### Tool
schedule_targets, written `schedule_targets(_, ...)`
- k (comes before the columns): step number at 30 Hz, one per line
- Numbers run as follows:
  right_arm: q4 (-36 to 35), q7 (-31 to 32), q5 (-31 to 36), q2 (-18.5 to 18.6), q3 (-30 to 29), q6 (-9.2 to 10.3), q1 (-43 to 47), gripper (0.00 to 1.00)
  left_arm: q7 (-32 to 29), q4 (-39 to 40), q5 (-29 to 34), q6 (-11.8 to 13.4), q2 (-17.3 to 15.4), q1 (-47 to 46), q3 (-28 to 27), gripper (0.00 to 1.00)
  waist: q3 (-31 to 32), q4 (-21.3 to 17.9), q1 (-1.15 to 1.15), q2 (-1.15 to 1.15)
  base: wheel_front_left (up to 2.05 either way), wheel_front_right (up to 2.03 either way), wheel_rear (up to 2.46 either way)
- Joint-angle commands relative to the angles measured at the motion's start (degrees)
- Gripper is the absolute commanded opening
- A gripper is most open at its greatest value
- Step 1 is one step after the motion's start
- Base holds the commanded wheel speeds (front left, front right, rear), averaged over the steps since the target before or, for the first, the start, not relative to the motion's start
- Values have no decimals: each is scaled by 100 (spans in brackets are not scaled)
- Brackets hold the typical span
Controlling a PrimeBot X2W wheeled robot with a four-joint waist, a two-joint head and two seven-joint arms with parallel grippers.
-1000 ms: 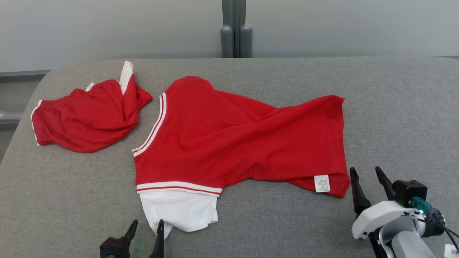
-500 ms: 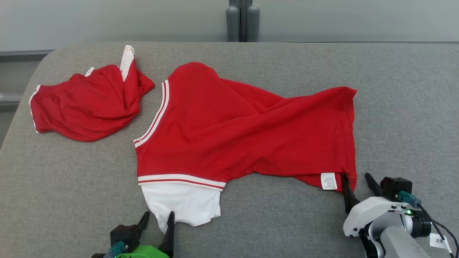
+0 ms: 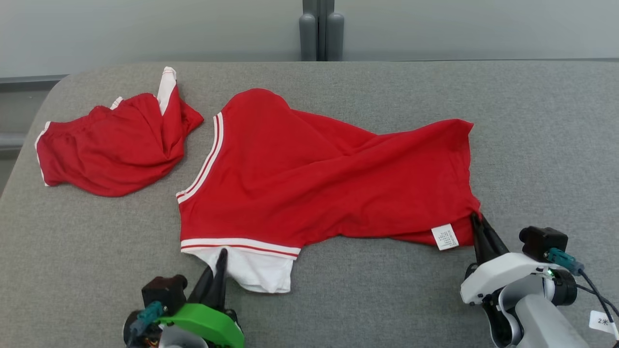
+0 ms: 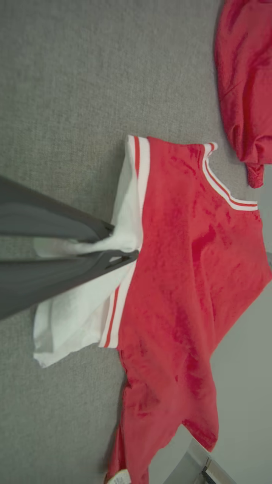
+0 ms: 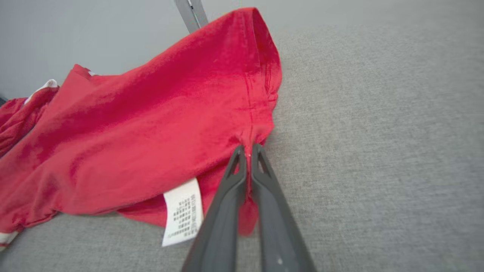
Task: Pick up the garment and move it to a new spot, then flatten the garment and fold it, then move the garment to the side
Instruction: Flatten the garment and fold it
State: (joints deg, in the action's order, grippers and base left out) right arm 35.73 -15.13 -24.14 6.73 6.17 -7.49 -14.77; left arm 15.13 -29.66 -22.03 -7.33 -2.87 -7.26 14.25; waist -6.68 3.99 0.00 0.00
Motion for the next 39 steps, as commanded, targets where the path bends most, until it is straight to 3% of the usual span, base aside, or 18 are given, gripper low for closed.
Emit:
schedule_targets(1,-219,-2,-53,75,12,0,76,0,1,195,-56,-21,-85,-50,-74,0,40,-32,0,0,0,0,0)
schedule_targets(5,-812,-2,-106,248,89,0,-47,0,1,696,-112,-20,-248,-377,-67,0,40,-95,0,0,0,0,0)
schedule_targets(10,-1065,-2,-334,471,308,0,-640,0,1,883,-274,-20,-662,-1237,126,0,-48,-193,0,0,0,0,0)
schedule_targets(17,-729,336,-790,780,656,0,-2618,0,-294,396,-1067,-21,-1209,-3544,583,0,-665,-338,0,0,0,0,0)
schedule_targets(23,222,731,-1113,920,746,0,-4795,0,-598,-511,-1920,-21,-1181,-5827,559,0,-1205,-457,0,0,0,0,0)
schedule_targets(29,1187,835,-1076,911,808,0,-6742,0,-643,-1436,-2141,-21,-1187,-7920,703,0,-1539,-564,0,0,0,0,0)
schedule_targets(34,1823,666,-1168,870,760,1,-7820,0,-488,-2014,-2203,-21,-1121,-9092,827,0,-1583,-655,0,0,0,0,0)
schedule_targets(39,2182,603,-1220,929,1019,2,-8238,0,-489,-2220,-2318,-21,-1025,-9595,1133,0,-1601,-696,0,0,0,0,0)
